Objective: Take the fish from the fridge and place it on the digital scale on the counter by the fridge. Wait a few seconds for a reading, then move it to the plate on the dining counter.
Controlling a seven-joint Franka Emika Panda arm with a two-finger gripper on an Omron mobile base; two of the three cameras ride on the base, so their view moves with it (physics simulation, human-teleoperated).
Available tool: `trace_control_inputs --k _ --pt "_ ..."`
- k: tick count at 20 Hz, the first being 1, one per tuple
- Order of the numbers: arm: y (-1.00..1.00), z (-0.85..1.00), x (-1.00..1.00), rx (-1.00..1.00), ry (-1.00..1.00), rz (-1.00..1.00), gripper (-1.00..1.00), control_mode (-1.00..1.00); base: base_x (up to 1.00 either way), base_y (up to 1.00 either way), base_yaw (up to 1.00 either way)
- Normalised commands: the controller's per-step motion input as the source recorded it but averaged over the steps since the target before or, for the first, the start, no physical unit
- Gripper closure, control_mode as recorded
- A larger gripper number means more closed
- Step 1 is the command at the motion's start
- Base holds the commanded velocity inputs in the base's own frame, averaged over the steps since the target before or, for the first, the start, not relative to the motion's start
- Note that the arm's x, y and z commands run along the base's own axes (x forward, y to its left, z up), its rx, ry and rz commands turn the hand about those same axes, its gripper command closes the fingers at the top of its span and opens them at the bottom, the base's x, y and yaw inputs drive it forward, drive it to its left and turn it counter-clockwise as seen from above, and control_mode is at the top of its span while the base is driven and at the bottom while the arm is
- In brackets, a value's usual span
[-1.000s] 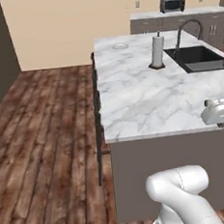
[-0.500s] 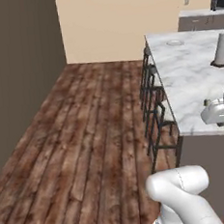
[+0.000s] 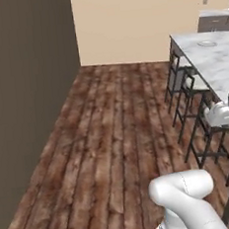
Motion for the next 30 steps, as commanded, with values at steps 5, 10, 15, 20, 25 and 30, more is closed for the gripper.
trace_control_inputs --k 5,10,15,20,25,30 --pt "0.00 0.00 0.00 0.00 0.00 0.00 1.00 1.00 1.00 0.93 -0.40" --pt "0.00 0.00 0.00 0.00 0.00 0.00 1.00 1.00 1.00 0.85 -0.50" --pt "0.00 0.00 0.00 0.00 0.00 0.00 1.00 1.00 1.00 0.77 -0.48" --pt "0.00 0.00 0.00 0.00 0.00 0.00 1.00 1.00 1.00 0.64 -0.44" --pt "0.00 0.00 0.00 0.00 0.00 0.00 1.00 1.00 1.00 0.54 -0.43" --pt "0.00 0.00 0.00 0.00 0.00 0.00 1.00 1.00 1.00 0.47 -0.40"
